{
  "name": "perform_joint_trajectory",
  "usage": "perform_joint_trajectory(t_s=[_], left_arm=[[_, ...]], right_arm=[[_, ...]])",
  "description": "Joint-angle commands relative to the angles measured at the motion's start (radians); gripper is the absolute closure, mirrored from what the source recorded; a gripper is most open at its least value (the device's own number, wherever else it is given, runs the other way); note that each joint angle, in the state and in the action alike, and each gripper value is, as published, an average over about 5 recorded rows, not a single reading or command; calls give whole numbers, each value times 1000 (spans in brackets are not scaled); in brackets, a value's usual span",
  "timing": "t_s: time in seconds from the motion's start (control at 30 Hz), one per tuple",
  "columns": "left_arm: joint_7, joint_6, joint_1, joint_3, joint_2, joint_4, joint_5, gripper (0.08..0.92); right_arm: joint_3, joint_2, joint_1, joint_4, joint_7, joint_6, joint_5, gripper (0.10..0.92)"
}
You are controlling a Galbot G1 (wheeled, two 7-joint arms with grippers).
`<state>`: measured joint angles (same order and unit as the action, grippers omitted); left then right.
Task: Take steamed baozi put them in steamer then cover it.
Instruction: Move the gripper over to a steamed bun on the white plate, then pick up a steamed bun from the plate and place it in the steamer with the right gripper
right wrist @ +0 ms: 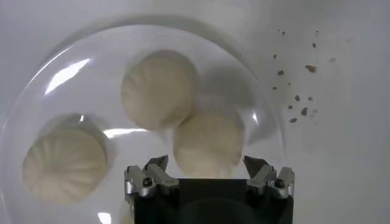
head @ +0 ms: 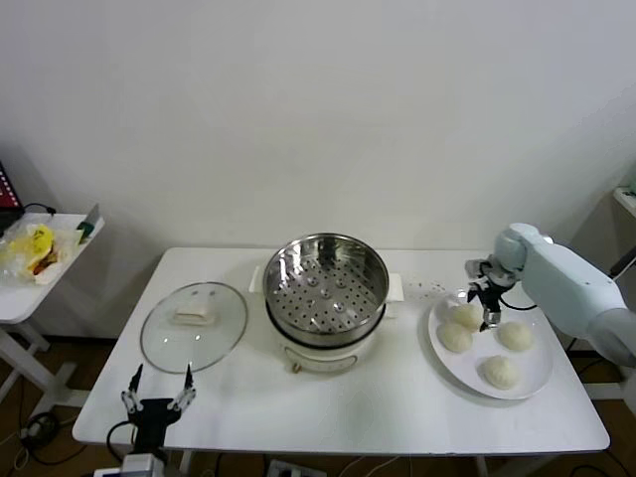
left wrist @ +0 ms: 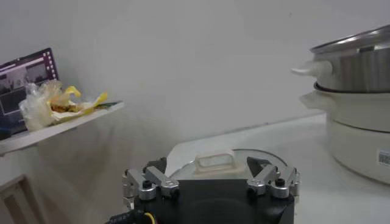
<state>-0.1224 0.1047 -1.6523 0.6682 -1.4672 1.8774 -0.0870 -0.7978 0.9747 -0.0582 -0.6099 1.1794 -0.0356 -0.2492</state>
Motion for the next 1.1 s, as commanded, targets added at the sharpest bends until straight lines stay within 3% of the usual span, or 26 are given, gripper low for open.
perform_joint_trajectory(t_s=[0.03,0.77,1.1], left_arm=[[0,-1,0,-1,-1,-1,-1,177],[-2,5,-13,1,-8,9,-3,177],[-2,8,-25,1,-8,28,-1,177]], right_arm=[[-3,33,1,34,0,-3,-16,203],[10,6,-14,-8,7,-31,-25,329],[-274,-32,-340,-174,50,-134,130,330]])
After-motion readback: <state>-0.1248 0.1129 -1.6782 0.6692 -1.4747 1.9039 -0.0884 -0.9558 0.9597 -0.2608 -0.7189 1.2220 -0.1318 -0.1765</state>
